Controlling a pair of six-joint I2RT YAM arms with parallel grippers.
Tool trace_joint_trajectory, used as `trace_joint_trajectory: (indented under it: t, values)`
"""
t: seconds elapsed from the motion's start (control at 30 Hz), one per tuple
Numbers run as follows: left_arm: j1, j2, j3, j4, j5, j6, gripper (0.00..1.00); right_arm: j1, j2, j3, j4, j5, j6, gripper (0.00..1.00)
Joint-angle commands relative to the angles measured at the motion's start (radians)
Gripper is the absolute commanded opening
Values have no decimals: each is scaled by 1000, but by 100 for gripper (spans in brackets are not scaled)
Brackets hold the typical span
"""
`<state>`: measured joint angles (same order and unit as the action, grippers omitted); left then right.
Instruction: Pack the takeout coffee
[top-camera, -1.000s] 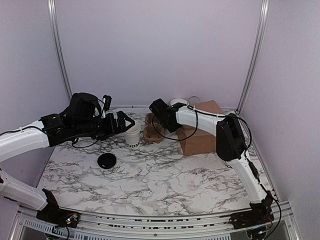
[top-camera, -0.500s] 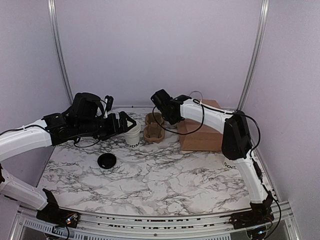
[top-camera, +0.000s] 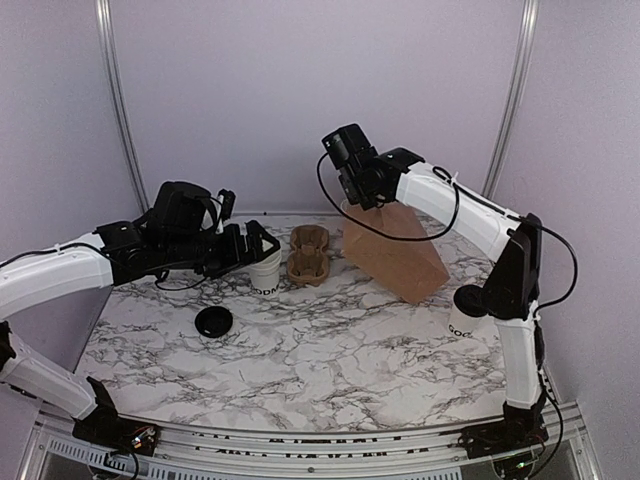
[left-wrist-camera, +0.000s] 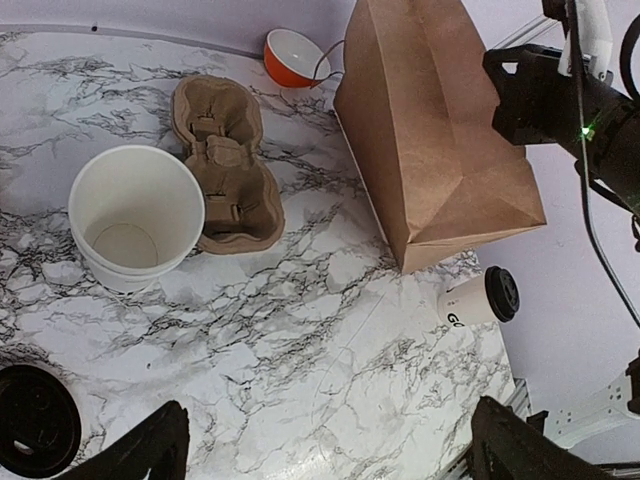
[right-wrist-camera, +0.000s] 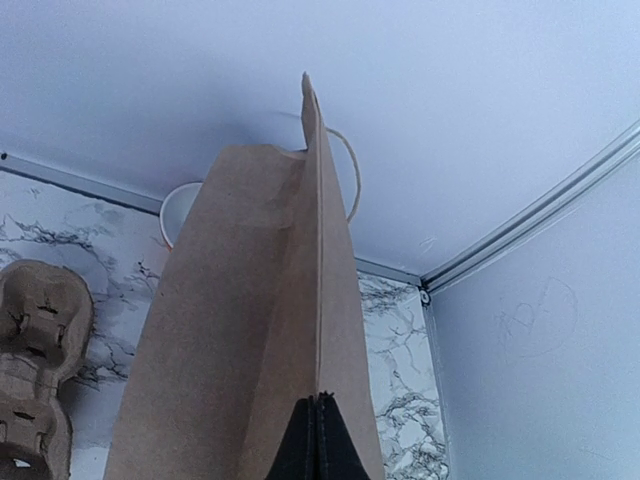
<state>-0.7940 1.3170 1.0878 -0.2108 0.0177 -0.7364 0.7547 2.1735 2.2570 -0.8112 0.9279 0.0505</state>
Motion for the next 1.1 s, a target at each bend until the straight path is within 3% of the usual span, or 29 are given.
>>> trace_joint_trajectory:
  t: [0.0, 0.27, 0.43, 0.47, 0.63, 0.87, 1.07]
  values:
    - [-2, 11, 50, 6, 1, 11, 99, 22, -100, -36, 100, -11, 4, 0]
    - [27, 42, 192, -65, 3, 27, 99, 75, -297, -269, 345, -3, -66, 0]
    - [43, 82, 286, -98, 21, 16, 99, 148, -471, -550, 578, -12, -122, 0]
    - [47, 111, 341, -111, 36, 17, 99, 196, -542, -688, 713, 17, -172, 0]
    - [51, 164, 445, -167, 28, 26, 99, 273, -659, -915, 962, 50, -233, 0]
    - [94, 182, 471, -181, 25, -35, 95, 370, -792, -1169, 1213, 44, -287, 0]
    - [184, 204, 431, -108, 101, -192, 87, 394, -901, -1316, 1273, -32, -203, 0]
